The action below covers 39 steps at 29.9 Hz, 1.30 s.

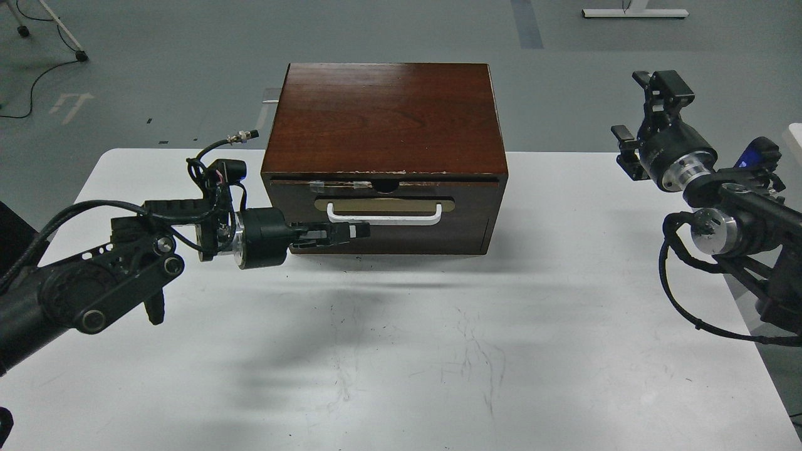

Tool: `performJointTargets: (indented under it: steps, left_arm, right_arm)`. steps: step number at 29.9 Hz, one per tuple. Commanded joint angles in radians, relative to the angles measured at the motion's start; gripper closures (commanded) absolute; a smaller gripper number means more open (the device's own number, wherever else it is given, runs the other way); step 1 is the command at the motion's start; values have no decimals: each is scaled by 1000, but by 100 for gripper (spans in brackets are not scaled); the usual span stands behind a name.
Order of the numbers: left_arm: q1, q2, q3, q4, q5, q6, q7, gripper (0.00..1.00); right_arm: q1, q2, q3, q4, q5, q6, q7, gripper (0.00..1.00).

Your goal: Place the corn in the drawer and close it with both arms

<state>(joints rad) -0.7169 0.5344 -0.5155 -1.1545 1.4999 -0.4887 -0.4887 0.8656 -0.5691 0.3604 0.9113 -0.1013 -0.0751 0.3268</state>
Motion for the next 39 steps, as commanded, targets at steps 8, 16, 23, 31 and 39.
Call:
performJointTargets:
  steps: [8,16,23,31,39]
  left_arm:
    - [-6,-1,-6,24,0,0,0,90]
    - [-6,-20,0,29,-10,0,0,80]
    - [4,56,-9,-40,-260,0,0,4]
    - [-154,118,-213,86,-693,0,0,2]
    - [-211,50,-198,688,-910,0,19,2]
  right_arm:
    - [0,0,0,0,0,0,0,2]
    - [-10,0,0,0,0,0,1,2]
    - [-10,0,-1,0,0,0,1,2]
    - [-8,-5,-1,0,0,0,21,2]
    - [-40,-31,17,17,2,67,162,2]
